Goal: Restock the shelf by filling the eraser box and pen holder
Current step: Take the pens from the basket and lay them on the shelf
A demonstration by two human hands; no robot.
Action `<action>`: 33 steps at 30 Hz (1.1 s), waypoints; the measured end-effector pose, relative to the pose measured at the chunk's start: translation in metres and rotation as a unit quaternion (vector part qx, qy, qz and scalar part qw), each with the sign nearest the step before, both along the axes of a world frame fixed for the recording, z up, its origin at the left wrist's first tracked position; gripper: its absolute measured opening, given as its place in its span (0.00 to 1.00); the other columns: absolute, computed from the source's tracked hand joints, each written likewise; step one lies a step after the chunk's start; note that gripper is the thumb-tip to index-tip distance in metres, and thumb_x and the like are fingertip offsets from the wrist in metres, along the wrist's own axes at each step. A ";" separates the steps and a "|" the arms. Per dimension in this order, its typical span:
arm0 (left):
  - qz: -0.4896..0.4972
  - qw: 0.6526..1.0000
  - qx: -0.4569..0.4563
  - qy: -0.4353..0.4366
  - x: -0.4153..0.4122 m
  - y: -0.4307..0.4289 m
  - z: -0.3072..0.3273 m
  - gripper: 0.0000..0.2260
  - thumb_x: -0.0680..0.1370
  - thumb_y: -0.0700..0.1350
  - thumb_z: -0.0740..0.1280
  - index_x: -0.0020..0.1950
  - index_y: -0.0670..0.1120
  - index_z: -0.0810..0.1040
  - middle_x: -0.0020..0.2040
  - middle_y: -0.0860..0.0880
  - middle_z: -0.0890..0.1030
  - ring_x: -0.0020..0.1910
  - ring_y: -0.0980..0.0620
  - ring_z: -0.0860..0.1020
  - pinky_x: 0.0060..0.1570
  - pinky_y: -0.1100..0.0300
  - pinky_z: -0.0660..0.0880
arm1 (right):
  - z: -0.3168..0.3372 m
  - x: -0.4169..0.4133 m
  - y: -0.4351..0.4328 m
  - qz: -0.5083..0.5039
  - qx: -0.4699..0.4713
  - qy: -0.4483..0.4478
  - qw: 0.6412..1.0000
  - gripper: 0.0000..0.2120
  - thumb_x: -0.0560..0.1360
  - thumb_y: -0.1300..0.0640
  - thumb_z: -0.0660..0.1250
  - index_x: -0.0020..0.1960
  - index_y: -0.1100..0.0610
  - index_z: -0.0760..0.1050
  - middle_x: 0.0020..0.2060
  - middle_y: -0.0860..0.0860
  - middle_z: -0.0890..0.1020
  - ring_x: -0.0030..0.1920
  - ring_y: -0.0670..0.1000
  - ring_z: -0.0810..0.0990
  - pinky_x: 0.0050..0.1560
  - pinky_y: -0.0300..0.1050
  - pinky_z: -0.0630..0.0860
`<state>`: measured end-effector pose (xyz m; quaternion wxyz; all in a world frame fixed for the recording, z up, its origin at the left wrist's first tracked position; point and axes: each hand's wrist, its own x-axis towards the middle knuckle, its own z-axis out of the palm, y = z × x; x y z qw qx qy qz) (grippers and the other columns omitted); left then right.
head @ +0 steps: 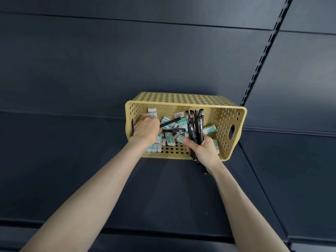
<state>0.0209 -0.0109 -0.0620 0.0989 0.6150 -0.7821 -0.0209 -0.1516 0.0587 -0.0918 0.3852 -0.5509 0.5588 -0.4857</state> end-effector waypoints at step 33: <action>-0.083 0.832 0.088 0.542 -0.019 0.119 -0.017 0.09 0.80 0.41 0.62 0.44 0.48 0.80 0.49 0.38 0.79 0.43 0.51 0.76 0.46 0.64 0.74 | 0.014 0.024 0.044 0.055 0.026 -0.271 0.961 0.04 0.70 0.57 0.71 0.41 0.58 0.80 0.35 0.54 0.82 0.38 0.55 0.82 0.40 0.49 0.80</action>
